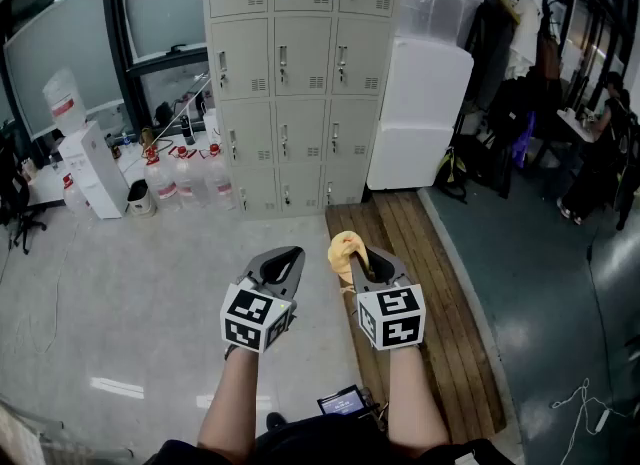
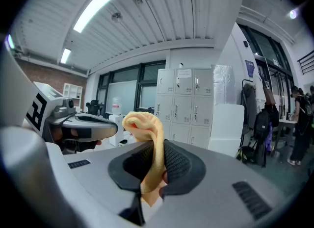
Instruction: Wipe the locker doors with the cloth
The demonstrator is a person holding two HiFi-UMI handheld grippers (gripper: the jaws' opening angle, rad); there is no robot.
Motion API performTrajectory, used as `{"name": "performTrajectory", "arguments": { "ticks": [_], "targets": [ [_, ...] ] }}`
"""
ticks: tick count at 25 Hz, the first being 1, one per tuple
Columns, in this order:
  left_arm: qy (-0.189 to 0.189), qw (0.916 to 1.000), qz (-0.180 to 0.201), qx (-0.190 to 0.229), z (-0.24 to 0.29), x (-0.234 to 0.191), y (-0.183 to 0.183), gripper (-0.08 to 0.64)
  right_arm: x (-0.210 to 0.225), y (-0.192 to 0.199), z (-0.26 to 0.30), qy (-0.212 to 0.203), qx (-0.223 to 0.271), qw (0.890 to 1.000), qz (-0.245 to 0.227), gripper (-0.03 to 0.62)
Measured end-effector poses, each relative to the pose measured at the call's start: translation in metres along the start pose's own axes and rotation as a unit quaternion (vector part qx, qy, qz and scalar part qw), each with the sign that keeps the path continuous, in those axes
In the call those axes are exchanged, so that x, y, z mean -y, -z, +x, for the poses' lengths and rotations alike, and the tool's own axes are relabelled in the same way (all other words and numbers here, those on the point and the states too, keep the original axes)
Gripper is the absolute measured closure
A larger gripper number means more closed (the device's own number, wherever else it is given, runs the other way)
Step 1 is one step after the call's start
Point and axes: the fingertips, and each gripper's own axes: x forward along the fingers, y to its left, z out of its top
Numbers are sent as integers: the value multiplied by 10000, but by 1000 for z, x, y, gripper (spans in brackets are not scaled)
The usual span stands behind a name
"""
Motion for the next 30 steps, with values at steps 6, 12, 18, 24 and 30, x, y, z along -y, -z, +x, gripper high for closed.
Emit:
{"name": "performTrajectory", "arguments": {
  "ticks": [6,12,18,24,30],
  "targets": [
    [163,9998,-119,-3,21,-7,-8,535,17,-12,26,-62,70,9995,307,517],
    [302,9995,-18,76,21,7,-20,535,9,-5,27,-101,31,9980,615,517],
    [2,9999,-101,79,10,-3,-13,535,-11,-1,23,-376,103,9981,484,517],
    [-73,9997,-147,160,4,-1,-14,535,-20,-2,19,-462,115,9983,334,517],
    [74,9999,-2,156,8,11,-13,535,-21,-4,18,-507,148,9980,348,517]
  ]
}}
